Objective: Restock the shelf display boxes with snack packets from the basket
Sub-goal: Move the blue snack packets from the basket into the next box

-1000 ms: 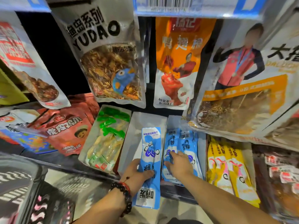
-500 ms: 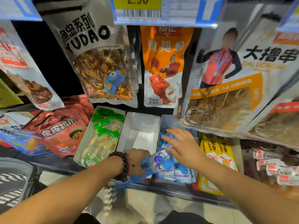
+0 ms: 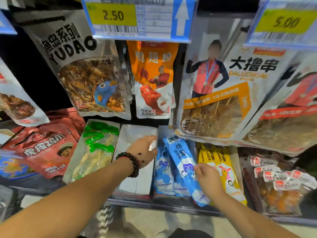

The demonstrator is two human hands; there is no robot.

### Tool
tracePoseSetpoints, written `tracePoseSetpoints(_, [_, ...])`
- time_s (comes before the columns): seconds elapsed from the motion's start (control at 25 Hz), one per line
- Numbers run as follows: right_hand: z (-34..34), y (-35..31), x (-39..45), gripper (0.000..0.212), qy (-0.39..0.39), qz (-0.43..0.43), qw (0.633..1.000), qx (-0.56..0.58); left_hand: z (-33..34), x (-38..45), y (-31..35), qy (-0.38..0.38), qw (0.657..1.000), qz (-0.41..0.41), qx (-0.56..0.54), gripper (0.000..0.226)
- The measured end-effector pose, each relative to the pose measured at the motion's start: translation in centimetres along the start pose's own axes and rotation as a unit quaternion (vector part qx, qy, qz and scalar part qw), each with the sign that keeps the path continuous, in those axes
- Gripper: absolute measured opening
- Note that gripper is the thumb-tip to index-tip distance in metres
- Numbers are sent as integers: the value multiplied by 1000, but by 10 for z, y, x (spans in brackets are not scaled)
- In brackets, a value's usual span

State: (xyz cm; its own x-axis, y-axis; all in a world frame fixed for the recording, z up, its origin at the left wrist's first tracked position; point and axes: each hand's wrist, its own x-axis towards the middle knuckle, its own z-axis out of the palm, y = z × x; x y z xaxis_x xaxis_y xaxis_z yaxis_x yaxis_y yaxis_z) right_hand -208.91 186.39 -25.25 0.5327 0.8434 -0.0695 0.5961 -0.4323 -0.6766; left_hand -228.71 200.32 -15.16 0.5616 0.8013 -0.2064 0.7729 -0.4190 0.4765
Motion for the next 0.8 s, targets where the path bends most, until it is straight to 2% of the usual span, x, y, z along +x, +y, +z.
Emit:
tracePoseSetpoints(0.08, [6,2,8,31,48,72,996,17,37,9,-24,-26,994,-88,-62,55])
tracePoseSetpoints(0.2, [27,0,22,30,48,134,990,-20,82,8,-31,-63,978,-164,-112,52])
tracePoseSetpoints(0.36, [55,5,33,24,17,199,979,-27,113,12,-25,-51,959,-215,-177,42])
tracePoseSetpoints(0.48, [62,8,34,21,1,216,976,-28,129,12,-28,-45,959,-203,-193,32])
tracePoseSetpoints(0.6, [60,7,29,21,-18,168,984,-47,137,11,-34,-30,957,-211,-195,26])
tracePoseSetpoints(0.68, [55,8,20,33,-28,85,983,-163,141,10,-41,-35,955,-219,-198,23])
tracePoseSetpoints(0.8, [50,16,7,42,10,-36,938,-344,142,6,-45,-50,952,-222,-203,23])
